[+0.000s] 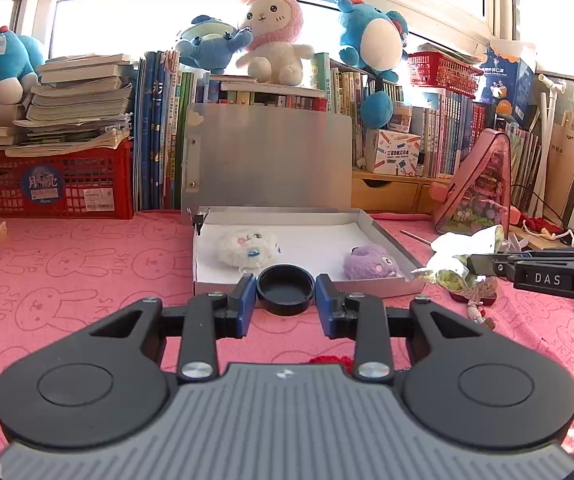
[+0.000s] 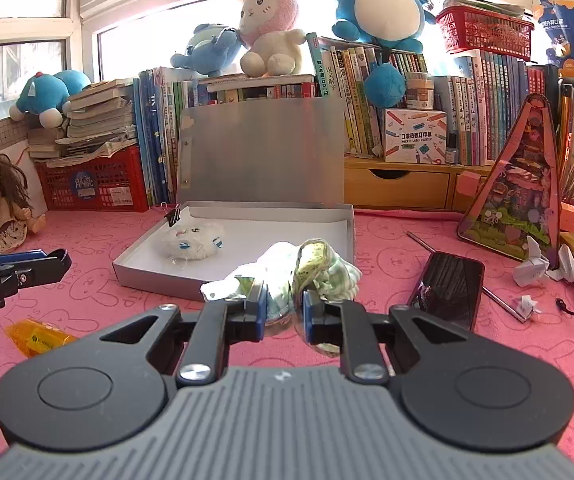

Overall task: Organize objects
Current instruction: 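Carry the lid with left tool into the white box while right tool carries the cloth there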

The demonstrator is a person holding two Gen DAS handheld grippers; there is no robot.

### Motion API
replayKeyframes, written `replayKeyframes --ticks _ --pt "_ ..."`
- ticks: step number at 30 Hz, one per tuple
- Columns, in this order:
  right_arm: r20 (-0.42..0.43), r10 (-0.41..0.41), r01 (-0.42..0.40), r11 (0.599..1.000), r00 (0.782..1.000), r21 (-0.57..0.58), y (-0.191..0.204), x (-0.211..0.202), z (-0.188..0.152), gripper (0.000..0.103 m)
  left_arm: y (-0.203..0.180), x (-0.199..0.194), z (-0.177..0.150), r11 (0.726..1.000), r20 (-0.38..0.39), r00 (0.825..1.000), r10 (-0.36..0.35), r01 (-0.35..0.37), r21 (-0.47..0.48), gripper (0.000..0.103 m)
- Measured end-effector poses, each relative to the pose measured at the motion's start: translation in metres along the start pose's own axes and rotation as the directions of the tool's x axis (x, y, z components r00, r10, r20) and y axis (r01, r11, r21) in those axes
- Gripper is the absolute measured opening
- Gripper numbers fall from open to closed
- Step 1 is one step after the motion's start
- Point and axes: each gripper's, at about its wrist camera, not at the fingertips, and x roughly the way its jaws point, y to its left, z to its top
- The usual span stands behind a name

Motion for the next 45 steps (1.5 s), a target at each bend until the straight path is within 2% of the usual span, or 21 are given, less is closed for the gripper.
replayKeyframes --ticks 11,19,24,29,34,45 --pt "-0.032 0.015 -0.014 0.999 0.999 0.034 -0.012 0.059 0.053 0.022 0.011 0.08 0.055 1.0 -0.04 0.999 0.014 -0.014 0.005 0.038" --pt "-0.086 0.01 -0.005 0.998 0.996 0.061 -0.021 0.105 0.072 0.022 0.033 0.144 0.08 0.995 -0.12 0.992 0.029 -0.04 -0.09 0.038" --pt "-0.118 -0.002 0.009 0.998 0.993 0.058 -0.025 0.133 0.078 0.022 0.043 0.183 0.089 0.992 -0.163 0.984 0.075 -0.091 -0.092 0.038" --pt "-0.151 -0.011 0.026 0.995 0.988 0.097 -0.034 0.159 0.079 0.022 0.053 0.217 0.093 0.985 -0.194 0.976 0.1 -0.124 -0.116 0.038" --pt "-0.17 -0.01 0.028 0.994 0.985 0.103 -0.035 0.18 0.072 0.022 0.054 0.245 0.085 0.984 -0.223 0.965 0.139 -0.159 -0.076 0.038" --pt "-0.211 -0.016 0.037 0.994 0.977 0.099 -0.033 0.2 0.053 0.022 0.052 0.268 0.065 0.981 -0.269 0.95 0.161 -0.184 -0.063 0.038"
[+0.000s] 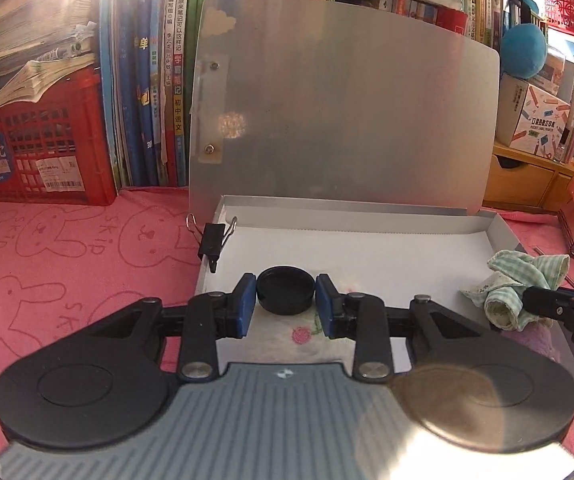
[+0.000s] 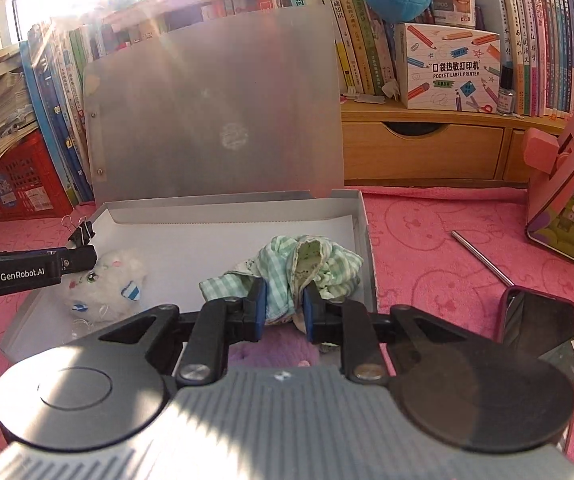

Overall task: Organize objects
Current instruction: 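Carry the lid with left tool into the white box while right tool carries the cloth there, then open left tool to drop the lid in the box while right tool releases the cloth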

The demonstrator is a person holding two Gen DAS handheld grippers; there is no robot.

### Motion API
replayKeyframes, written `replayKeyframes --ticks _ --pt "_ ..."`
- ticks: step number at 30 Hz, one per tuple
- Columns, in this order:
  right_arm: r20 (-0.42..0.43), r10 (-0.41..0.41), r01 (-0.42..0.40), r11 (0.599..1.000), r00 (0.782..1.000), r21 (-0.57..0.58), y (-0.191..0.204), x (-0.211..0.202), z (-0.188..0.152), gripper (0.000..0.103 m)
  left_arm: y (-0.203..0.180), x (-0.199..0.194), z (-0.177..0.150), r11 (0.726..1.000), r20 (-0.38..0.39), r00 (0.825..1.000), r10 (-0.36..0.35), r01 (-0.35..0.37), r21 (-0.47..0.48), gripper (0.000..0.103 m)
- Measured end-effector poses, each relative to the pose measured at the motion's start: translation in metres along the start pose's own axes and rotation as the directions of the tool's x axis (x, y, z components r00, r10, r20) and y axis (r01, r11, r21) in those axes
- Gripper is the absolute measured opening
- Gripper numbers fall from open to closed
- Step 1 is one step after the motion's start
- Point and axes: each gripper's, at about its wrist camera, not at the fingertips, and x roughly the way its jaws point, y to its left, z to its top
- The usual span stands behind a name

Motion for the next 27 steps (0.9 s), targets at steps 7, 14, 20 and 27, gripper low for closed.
replayKeyframes --ticks 7,14,20,27 --pt "-0.002 0.005 -0.005 1.0 1.0 0.014 -0.001 0.0 -0.001 0.034 -0.005 0.0 0.001 1.0 -0.007 1.0 -0.001 0.001 0.01 0.039" --pt "0.081 -0.004 0.005 1.0 0.997 -0.009 0.0 -0.022 -0.003 0.064 -0.01 -0.03 0.007 0.998 0.062 0.997 -0.039 0.036 0.058 0.07" --pt "0.135 0.005 -0.003 1.0 0.991 -0.013 -0.001 -0.05 -0.009 0.07 -0.014 -0.062 0.003 0.991 0.099 0.993 -0.063 0.051 0.123 0.076" --pt "0.172 0.06 -0.054 0.998 0.983 -0.036 0.004 -0.09 -0.025 0.075 -0.012 -0.103 -0.019 0.983 0.141 0.984 -0.111 0.088 0.163 0.081"
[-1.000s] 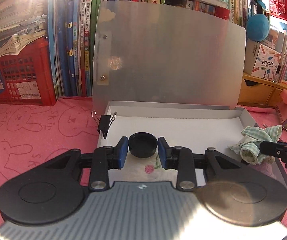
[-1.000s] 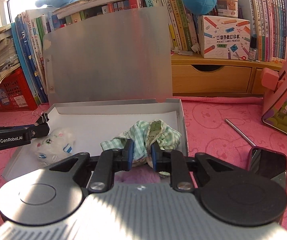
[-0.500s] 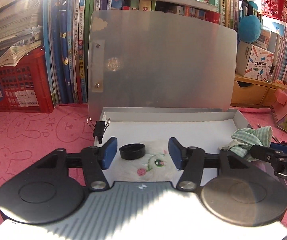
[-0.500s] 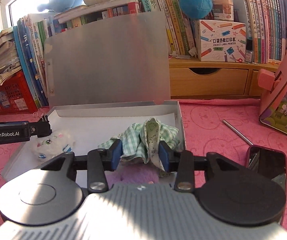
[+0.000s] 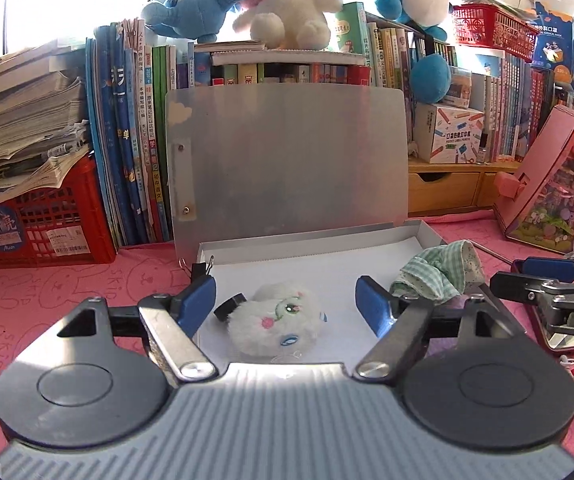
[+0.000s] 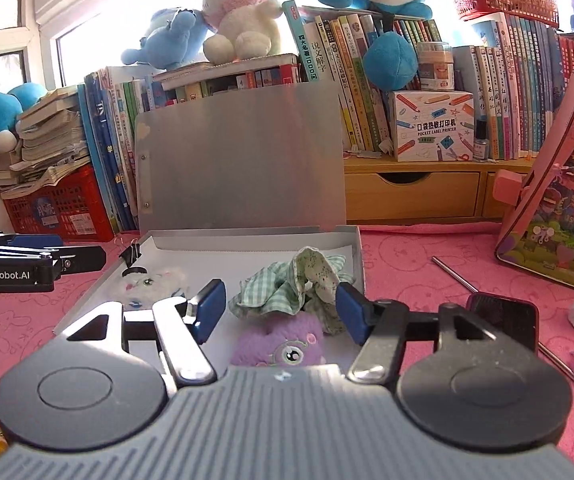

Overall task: Organize objects
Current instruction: 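Open left tool to drop the lid in the box while right tool releases the cloth, then move left tool to the yellow snack package while right tool approaches the blue floral pouch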

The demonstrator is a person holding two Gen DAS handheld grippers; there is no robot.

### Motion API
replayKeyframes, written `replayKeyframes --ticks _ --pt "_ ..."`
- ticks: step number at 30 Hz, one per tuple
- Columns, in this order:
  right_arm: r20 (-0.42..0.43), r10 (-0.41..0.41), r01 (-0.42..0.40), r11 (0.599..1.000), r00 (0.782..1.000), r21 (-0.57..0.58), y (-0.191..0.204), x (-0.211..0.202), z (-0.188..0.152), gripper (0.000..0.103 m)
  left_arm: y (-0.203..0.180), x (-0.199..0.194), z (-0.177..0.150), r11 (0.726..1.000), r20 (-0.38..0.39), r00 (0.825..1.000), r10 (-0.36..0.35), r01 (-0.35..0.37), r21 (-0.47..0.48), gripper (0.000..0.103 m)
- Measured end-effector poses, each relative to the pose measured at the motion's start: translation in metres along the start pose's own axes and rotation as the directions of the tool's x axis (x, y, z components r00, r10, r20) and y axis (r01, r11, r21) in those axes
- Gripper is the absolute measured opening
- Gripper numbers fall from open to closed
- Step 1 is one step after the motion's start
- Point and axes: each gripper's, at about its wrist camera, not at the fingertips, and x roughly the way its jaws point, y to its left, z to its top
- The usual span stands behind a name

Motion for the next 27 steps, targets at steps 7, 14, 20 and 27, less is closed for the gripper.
replayKeyframes --ticks 7,14,20,27 --pt "0.011 0.085 -0.085 0.996 0.996 -0.034 0.016 -0.044 -0.02 0.079 -0.003 -0.042 -0.031 1.0 -0.003 1.0 -0.023 0.023 0.004 0.082" --pt "0.008 0.12 -0.119 0.988 0.993 -0.101 0.036 -0.074 -0.048 0.081 -0.011 -0.084 -0.072 0.998 -0.011 0.999 -0.04 0.04 0.042 0.084" --pt "-0.001 0.144 -0.143 0.978 0.99 -0.154 0.055 -0.092 -0.075 0.084 -0.017 -0.12 -0.099 0.998 0.027 0.999 -0.03 0.028 0.048 0.087" --pt "-0.022 0.149 -0.15 0.963 0.989 -0.223 0.077 -0.104 -0.108 0.086 -0.023 -0.146 -0.133 0.998 0.043 0.999 0.023 -0.025 0.054 0.088"
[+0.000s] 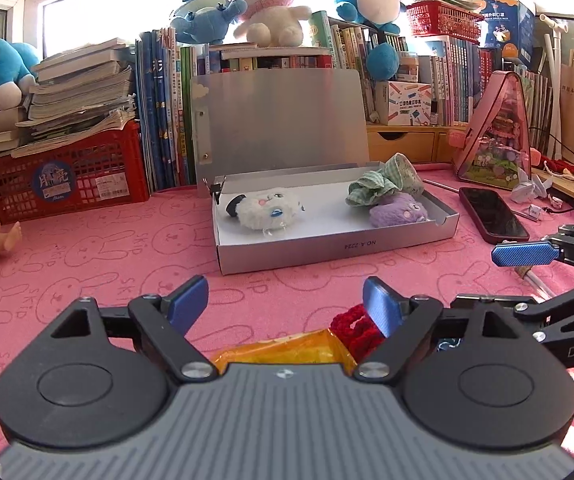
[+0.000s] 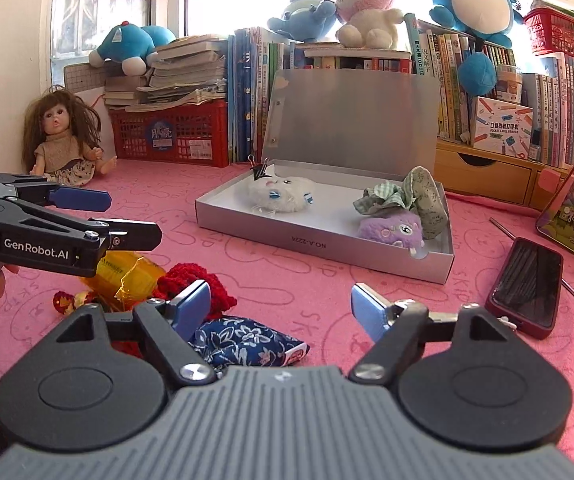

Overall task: Organize objects
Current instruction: 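Move left tool to the yellow snack package while right tool approaches the blue floral pouch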

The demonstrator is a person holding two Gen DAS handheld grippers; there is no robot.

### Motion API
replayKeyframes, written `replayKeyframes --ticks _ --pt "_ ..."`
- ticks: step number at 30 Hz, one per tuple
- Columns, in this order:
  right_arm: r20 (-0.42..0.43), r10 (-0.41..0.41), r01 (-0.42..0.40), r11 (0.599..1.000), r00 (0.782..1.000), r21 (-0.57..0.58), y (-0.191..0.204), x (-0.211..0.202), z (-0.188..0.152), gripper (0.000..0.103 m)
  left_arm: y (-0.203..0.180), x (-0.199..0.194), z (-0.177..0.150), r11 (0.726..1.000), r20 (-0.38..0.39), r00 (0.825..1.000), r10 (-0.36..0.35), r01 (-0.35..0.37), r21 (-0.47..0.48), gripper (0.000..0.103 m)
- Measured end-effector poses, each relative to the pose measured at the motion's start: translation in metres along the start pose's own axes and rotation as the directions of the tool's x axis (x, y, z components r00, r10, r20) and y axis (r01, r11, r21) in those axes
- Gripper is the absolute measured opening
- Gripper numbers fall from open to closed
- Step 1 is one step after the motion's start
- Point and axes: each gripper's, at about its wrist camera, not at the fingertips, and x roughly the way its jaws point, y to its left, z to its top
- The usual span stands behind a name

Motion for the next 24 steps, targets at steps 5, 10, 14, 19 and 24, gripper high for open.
replayKeyframes --ticks 5,10,14,19,24 --pt "-0.013 0.0 0.0 1.0 1.0 -0.012 0.015 -0.007 -0.019 0.088 -0.005 -0.011 -0.019 0.999 0.004 0.999 0.04 -0.04 -0.006 0.09" --pt "-0.03 -0.012 0.011 1.0 0.999 -0.01 0.019 -0.004 -0.029 0.088 -0.008 -0.013 -0.033 0.999 -0.01 0.999 0.049 -0.049 -0.016 0.091" --pt "-0.038 -0.004 0.004 1.0 0.999 0.001 0.02 0.001 -0.032 0.089 -0.011 -0.012 -0.039 0.998 -0.012 0.998 0.063 -0.063 -0.006 0.093" --pt "-0.046 -0.009 0.01 1.0 0.999 0.007 0.023 0.008 -0.037 0.09 -0.011 -0.012 -0.042 0.997 -0.01 0.998 0.07 -0.07 -0.016 0.094" --pt "-0.055 -0.008 0.008 1.0 0.998 0.014 0.023 0.011 -0.037 0.091 -0.01 -0.012 -0.041 0.996 0.018 0.996 0.092 -0.092 -0.01 0.094"
